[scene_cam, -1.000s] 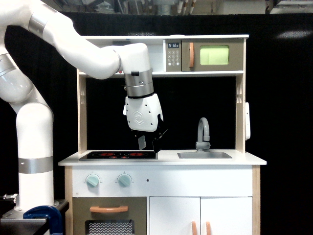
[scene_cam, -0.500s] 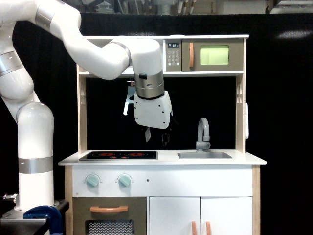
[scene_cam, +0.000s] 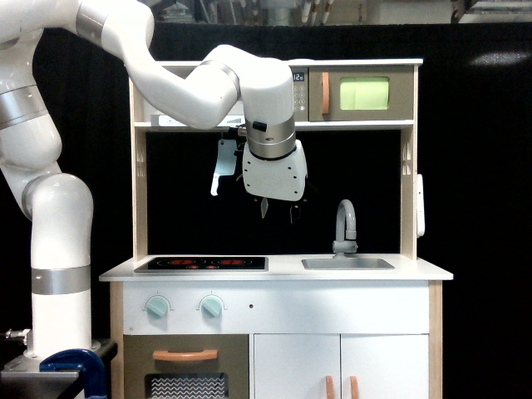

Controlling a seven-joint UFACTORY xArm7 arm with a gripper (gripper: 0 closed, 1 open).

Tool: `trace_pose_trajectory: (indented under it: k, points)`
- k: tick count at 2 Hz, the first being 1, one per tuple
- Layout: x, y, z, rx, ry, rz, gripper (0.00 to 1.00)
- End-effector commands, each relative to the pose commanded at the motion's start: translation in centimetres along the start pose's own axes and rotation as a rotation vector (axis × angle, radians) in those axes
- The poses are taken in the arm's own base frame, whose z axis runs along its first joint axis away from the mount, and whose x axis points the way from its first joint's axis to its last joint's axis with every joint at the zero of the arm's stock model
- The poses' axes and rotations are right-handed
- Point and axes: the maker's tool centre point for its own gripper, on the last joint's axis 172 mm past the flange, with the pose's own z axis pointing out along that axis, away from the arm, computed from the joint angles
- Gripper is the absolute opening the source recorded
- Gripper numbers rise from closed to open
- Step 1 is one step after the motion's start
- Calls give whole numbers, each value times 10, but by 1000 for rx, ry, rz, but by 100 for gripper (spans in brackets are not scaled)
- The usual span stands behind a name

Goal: Open the oven door

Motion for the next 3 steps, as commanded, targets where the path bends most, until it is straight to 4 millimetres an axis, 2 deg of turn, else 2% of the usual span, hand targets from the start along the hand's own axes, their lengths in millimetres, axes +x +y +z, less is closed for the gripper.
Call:
trace_pose_trajectory:
  k: [1,2,3]
  points:
    - [55,3,5,-56,172,47,100]
    - [104,22,5,108,300,-94,100]
    - [131,26,3,143,361,-137,100]
